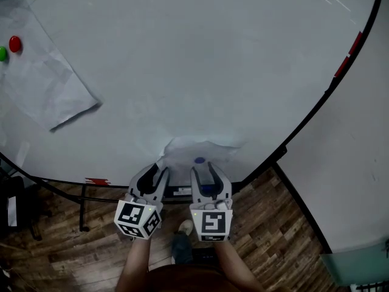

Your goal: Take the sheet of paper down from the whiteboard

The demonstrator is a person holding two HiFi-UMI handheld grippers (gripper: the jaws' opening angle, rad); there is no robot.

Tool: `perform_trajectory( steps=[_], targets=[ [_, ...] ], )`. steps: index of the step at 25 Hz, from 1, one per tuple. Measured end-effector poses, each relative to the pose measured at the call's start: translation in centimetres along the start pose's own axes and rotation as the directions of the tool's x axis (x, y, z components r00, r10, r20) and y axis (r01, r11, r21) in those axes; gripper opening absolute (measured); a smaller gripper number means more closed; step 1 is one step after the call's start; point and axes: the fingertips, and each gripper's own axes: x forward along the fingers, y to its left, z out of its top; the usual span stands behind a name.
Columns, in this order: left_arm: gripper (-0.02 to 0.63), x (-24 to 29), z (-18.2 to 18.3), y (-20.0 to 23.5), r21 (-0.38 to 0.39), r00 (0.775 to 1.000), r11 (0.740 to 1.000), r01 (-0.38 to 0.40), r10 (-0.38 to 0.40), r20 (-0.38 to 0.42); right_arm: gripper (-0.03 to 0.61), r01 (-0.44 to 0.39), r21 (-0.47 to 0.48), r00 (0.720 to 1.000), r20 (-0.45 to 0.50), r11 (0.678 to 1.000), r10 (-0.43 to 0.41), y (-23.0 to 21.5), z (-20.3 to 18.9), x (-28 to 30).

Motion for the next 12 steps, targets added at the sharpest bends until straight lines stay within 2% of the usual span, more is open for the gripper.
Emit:
perform_trajectory(
  steps=[6,12],
  targets=[
    [0.125,0.5,-0.3,0.3,-0.001,1.0,1.0,-0.003,0.003,0.002,0.16,0.022,-0.018,0.999,0.034,1.0,-0.022,0.1,0.4,0.8],
    [0.109,0.4,-0.2,0.5,-0.002,1.0,1.0,-0.018,0.018,0.017,0.15,0.064,-0.094,0.994,0.1,0.994,-0.054,0.1,0.7,1.5]
  ],
)
